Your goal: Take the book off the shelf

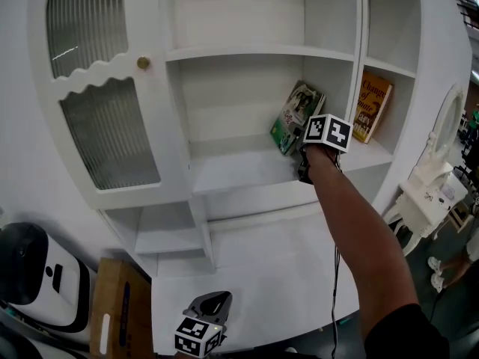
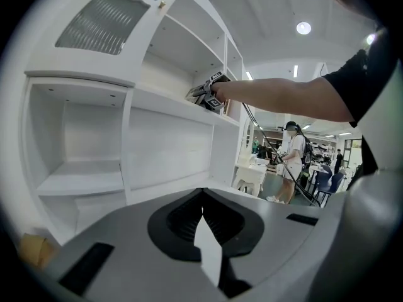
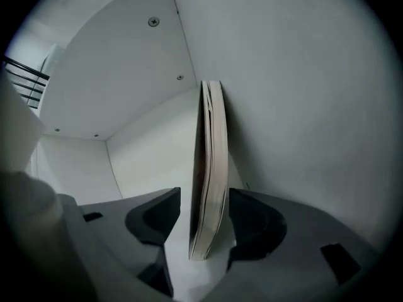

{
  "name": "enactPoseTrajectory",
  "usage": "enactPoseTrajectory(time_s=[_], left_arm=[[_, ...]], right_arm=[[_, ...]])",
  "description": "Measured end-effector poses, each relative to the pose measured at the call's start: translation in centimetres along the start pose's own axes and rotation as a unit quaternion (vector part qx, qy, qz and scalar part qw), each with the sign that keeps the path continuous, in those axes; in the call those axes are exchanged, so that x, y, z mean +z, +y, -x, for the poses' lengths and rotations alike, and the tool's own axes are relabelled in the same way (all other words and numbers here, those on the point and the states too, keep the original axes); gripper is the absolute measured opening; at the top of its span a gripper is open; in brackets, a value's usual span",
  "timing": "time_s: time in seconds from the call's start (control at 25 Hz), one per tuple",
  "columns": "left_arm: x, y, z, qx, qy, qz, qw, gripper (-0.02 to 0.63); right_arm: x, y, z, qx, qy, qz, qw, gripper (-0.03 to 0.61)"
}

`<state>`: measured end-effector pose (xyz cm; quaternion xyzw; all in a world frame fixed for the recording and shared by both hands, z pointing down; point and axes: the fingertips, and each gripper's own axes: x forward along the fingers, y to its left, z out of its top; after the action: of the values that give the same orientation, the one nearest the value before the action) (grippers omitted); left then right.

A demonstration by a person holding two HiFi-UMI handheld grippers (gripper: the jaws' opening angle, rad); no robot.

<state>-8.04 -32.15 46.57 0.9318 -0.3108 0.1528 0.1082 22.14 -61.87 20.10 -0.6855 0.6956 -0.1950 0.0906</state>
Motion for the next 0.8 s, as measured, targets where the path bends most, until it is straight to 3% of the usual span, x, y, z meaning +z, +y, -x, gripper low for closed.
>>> enactPoseTrajectory(time_s=[0.4, 0.48, 0.52, 0.8], left_arm=[[-1.2, 2.3, 1.8, 0.044, 0.001, 0.022, 0.9988, 0.011], [-1.2, 2.4, 2.0, 0.049, 0.001, 0.024, 0.9985, 0.011], [-1.2, 2.4, 2.0, 0.051, 0.001, 0.024, 0.9984, 0.011], [-1.0, 2.1, 2.3, 0.058, -0.006, 0.023, 0.9981, 0.011]], right_arm=[[2.7, 0.1, -2.5, -0.005, -0.046, 0.006, 0.999, 0.224], [2.8, -0.5, -2.5, -0.016, -0.055, 0.002, 0.998, 0.118], [2.8, -0.8, -2.4, -0.019, -0.059, -0.001, 0.998, 0.098], [2.7, -0.6, -1.8, 0.016, -0.073, -0.035, 0.997, 0.081]])
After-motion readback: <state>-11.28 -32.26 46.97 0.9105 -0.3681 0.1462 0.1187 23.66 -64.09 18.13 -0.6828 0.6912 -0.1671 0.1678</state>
